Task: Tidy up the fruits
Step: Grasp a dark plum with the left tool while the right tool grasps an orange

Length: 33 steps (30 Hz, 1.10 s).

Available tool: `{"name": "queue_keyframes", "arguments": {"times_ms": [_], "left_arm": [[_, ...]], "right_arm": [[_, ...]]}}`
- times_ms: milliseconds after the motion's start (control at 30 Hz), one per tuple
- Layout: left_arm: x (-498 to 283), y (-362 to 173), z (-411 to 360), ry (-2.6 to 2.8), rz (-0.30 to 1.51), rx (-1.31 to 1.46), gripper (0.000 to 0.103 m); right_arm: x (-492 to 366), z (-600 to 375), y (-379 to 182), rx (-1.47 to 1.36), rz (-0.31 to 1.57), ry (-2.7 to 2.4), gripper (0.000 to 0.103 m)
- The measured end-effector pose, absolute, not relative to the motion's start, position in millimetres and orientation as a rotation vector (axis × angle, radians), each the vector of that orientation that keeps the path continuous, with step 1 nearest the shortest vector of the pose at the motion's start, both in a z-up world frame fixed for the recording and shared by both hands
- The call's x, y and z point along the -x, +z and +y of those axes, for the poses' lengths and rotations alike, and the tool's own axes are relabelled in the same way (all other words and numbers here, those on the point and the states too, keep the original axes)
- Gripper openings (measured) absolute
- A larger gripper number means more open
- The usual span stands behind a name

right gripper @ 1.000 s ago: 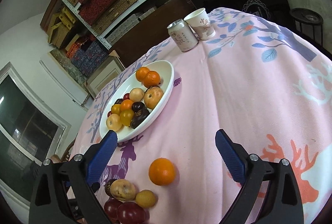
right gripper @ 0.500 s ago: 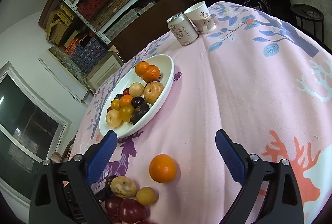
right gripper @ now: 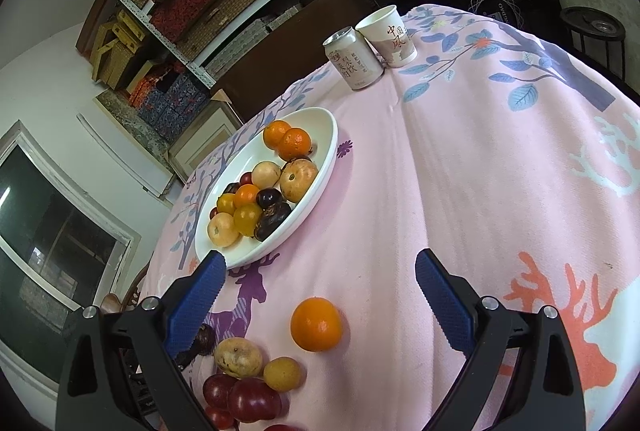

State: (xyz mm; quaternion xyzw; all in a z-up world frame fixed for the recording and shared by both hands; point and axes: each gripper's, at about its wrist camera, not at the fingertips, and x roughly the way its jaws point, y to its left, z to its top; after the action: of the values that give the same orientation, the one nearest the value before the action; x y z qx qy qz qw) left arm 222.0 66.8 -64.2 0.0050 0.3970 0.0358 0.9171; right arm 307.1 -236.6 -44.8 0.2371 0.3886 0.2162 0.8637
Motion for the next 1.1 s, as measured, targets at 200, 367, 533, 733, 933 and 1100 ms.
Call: {"name": "queue_keyframes", "arguments": {"times_ms": [200, 367, 533, 733, 933, 1100], "left_arm": [[-230, -75, 73, 0.010, 0.893, 0.070, 0.061], [-230, -75, 69, 0.012, 0.890, 0.057, 0.060], [-231, -76, 69, -0.004, 0.895, 0.065, 0.051], [-232, -76, 68, -0.007, 0.895, 0.062, 0.047], [-232, -77, 67, -0.002, 0.898, 0.052, 0.047], [-232, -77, 65, 0.007, 0.899, 0.034, 0.047]], "right_arm": [[-307, -233, -47, -0.477, 0.833, 0.456, 0.096], [-304, -226, -48, -0.440, 0.848, 0.475, 0.096], [-300, -215, -51, -0.363, 0.890, 0.500, 0.096], [-295, -210, -59, -0.319, 0.939, 0.523, 0.084], [-291, -194, -62, -0.199, 0.934, 0.509, 0.075], [-282, -175, -64, -0.031, 0.901, 0.467, 0.060]]}}
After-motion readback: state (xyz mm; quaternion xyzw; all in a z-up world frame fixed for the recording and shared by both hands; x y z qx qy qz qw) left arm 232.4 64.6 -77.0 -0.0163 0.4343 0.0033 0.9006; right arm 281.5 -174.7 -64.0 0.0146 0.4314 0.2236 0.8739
